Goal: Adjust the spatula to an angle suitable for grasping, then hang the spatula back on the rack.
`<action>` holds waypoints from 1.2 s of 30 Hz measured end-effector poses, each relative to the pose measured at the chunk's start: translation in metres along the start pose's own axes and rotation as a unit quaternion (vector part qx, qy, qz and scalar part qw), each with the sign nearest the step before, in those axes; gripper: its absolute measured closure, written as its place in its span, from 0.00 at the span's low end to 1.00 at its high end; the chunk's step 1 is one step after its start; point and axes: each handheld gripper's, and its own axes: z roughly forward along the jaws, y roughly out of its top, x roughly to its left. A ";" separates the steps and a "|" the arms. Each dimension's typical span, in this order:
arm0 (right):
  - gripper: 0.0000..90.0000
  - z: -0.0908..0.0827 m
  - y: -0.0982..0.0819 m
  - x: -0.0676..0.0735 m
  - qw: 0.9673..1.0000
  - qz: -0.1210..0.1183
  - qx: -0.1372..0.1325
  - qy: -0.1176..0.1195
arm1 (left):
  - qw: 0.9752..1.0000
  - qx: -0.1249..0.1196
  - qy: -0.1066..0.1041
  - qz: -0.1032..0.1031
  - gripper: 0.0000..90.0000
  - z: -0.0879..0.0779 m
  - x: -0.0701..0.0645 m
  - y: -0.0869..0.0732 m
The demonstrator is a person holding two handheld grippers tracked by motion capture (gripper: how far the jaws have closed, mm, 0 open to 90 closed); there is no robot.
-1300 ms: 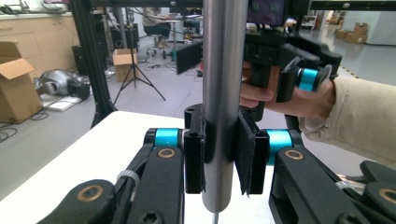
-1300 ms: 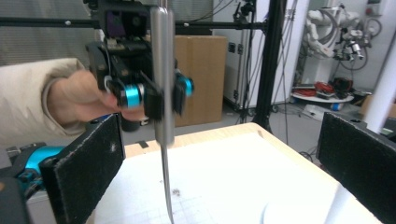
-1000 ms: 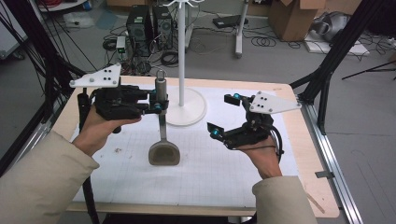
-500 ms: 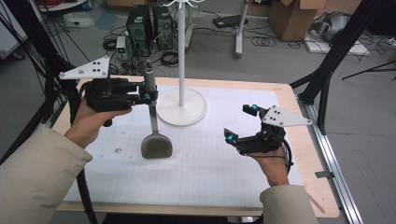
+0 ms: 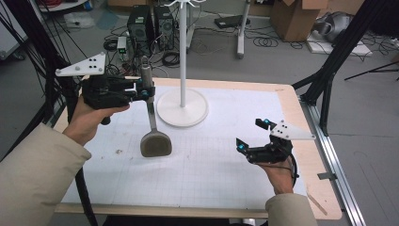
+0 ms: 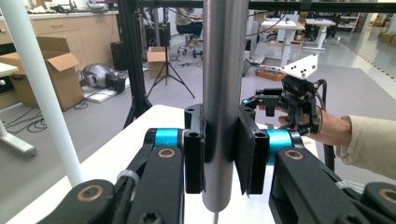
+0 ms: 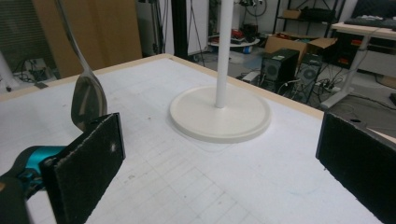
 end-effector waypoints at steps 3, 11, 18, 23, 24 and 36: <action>0.00 -0.005 -0.005 -0.002 1.000 0.003 -0.008 -0.004 | 1.000 0.001 0.000 0.001 0.83 0.000 0.000 0.000; 0.00 -0.010 -0.010 -0.004 1.000 0.014 -0.015 -0.008 | 1.000 0.007 0.002 0.002 0.83 0.002 0.001 0.003; 0.00 -0.011 -0.013 -0.003 1.000 0.012 -0.020 -0.008 | 1.000 0.012 0.004 0.001 0.83 0.002 0.001 0.007; 0.00 -0.014 -0.015 -0.004 1.000 0.015 -0.023 -0.012 | 1.000 0.016 0.003 -0.001 0.83 0.005 0.003 0.011; 0.00 -0.014 -0.016 -0.004 1.000 0.017 -0.023 -0.012 | 1.000 0.016 0.002 -0.003 0.83 0.006 0.003 0.012; 0.00 -0.021 -0.021 -0.007 0.999 0.019 -0.030 -0.027 | 0.999 0.037 0.000 -0.023 0.83 0.024 0.024 0.020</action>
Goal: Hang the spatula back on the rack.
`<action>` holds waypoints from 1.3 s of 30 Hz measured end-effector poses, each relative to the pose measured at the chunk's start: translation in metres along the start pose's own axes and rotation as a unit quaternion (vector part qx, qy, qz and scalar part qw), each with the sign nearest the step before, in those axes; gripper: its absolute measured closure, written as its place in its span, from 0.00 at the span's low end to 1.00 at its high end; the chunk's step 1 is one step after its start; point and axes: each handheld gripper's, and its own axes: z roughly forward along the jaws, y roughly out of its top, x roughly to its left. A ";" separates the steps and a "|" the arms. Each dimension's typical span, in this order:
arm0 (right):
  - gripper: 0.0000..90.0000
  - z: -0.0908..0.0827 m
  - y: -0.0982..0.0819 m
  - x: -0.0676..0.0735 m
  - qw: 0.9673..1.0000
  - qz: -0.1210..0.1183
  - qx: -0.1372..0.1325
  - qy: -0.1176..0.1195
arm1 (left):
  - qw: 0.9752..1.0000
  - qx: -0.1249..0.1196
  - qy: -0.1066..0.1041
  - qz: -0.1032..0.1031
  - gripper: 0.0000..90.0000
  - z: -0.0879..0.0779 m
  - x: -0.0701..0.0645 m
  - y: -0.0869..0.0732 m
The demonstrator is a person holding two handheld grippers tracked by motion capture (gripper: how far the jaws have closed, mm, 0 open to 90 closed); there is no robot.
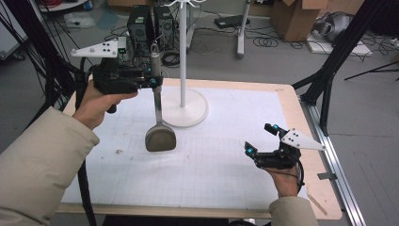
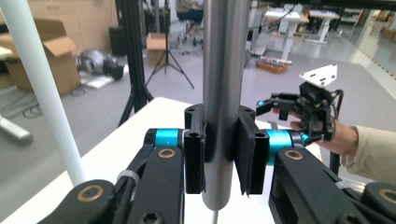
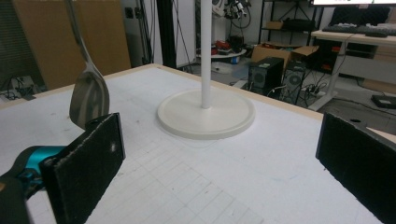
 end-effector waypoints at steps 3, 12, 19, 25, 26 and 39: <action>0.00 -0.002 0.000 0.001 1.000 0.001 -0.005 -0.001 | 1.000 0.003 0.001 -0.003 0.83 0.004 0.006 0.005; 0.00 -0.004 0.000 0.000 1.000 -0.001 -0.018 -0.006 | 1.000 -0.005 0.005 -0.009 0.84 0.016 0.022 0.019; 0.00 -0.004 -0.002 -0.001 1.000 -0.003 -0.015 -0.007 | 1.000 0.006 0.003 -0.001 0.84 0.031 0.030 0.031; 0.00 -0.002 -0.003 0.001 1.000 -0.009 -0.011 -0.005 | 1.000 0.002 -0.003 -0.006 0.84 0.042 0.038 0.039; 0.00 -0.001 -0.003 0.002 1.000 -0.008 -0.011 -0.004 | 1.000 0.003 -0.002 -0.007 0.84 0.043 0.040 0.040; 0.00 0.001 -0.003 0.003 1.000 -0.015 -0.010 0.003 | 1.000 0.009 0.011 -0.008 0.84 0.055 0.060 0.049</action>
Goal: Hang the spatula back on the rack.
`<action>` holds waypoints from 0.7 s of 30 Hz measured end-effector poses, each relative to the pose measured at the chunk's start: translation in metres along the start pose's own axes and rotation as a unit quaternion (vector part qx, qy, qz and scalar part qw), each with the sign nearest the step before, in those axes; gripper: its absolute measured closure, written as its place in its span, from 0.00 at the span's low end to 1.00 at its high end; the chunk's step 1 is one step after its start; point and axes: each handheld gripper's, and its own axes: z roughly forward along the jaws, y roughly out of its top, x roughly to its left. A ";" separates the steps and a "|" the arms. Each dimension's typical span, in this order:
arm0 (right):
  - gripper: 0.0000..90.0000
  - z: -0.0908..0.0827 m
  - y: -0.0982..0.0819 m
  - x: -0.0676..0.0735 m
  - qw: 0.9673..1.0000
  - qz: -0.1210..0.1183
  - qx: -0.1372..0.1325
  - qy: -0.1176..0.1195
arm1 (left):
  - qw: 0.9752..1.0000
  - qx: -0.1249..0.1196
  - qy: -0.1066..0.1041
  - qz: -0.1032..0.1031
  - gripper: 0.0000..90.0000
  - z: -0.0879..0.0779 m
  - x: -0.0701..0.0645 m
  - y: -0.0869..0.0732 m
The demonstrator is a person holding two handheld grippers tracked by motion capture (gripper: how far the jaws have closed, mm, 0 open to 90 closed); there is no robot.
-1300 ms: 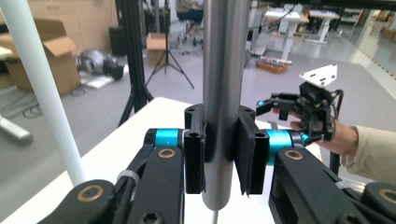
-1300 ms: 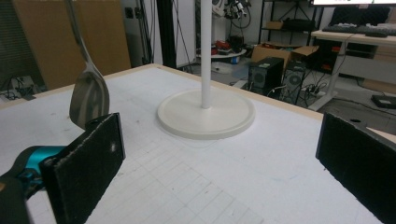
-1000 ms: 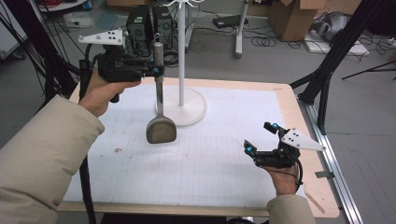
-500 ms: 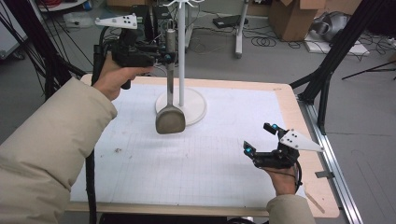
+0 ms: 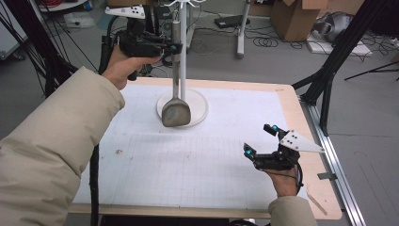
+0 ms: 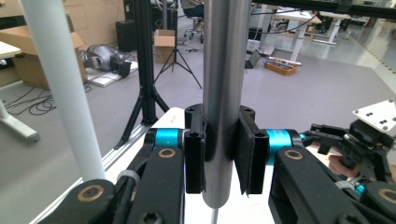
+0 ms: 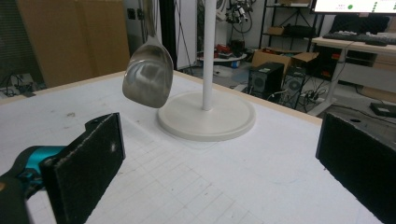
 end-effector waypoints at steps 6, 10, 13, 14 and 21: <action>0.00 0.002 0.000 0.001 1.000 0.002 0.001 0.003 | 1.000 0.000 0.005 0.002 0.84 0.005 0.007 0.006; 0.00 0.001 0.000 0.000 1.000 0.004 0.001 0.002 | 1.000 0.000 0.007 -0.004 0.84 0.009 0.013 0.003; 0.00 0.000 0.000 0.000 1.000 0.003 -0.001 0.001 | 1.000 0.001 0.011 -0.005 0.84 0.011 0.017 0.004; 0.00 0.000 0.000 0.000 1.000 0.004 -0.001 0.000 | 1.000 0.000 0.012 -0.005 0.84 0.012 0.017 0.005; 0.00 0.001 0.000 -0.002 1.000 0.004 0.000 0.000 | 1.000 0.001 0.013 -0.011 0.84 0.018 0.022 0.008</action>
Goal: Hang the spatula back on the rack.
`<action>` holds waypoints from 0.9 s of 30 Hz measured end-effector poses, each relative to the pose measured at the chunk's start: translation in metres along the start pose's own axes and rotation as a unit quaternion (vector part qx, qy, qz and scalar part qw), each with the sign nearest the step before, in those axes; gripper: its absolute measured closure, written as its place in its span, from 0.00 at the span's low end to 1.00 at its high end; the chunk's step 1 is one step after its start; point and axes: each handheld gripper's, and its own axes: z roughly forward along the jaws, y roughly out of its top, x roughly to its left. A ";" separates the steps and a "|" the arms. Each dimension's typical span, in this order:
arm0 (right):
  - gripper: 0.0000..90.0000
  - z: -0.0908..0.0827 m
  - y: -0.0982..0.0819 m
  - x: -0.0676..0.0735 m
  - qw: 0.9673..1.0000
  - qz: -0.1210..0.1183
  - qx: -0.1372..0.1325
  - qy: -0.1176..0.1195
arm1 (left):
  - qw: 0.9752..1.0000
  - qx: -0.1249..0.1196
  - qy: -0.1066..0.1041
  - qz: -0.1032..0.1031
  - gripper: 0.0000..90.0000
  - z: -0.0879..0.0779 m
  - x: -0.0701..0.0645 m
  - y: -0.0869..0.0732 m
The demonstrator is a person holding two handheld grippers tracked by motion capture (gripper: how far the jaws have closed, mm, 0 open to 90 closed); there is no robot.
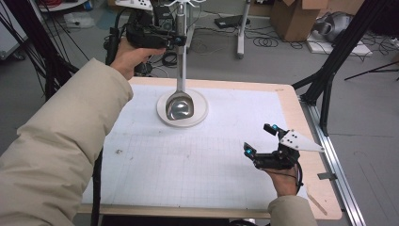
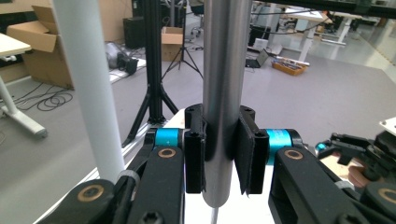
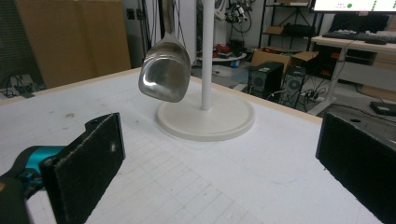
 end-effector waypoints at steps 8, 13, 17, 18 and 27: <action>0.00 0.002 -0.001 0.001 1.000 0.000 0.005 0.001 | 1.000 -0.001 0.006 -0.007 0.84 0.005 0.010 -0.001; 0.00 0.002 -0.001 0.000 1.000 0.000 0.003 -0.001 | 1.000 0.004 0.008 -0.007 0.84 0.007 0.013 -0.002; 0.00 0.002 -0.002 0.000 1.000 0.004 0.005 0.000 | 1.000 0.007 0.010 -0.009 0.84 0.010 0.016 -0.004; 0.00 0.002 -0.002 0.000 1.000 0.003 0.007 0.000 | 1.000 0.006 0.011 -0.010 0.84 0.010 0.017 -0.004; 0.00 0.003 -0.002 -0.001 1.000 0.007 0.010 -0.002 | 1.000 0.016 0.014 -0.007 0.84 0.012 0.021 -0.007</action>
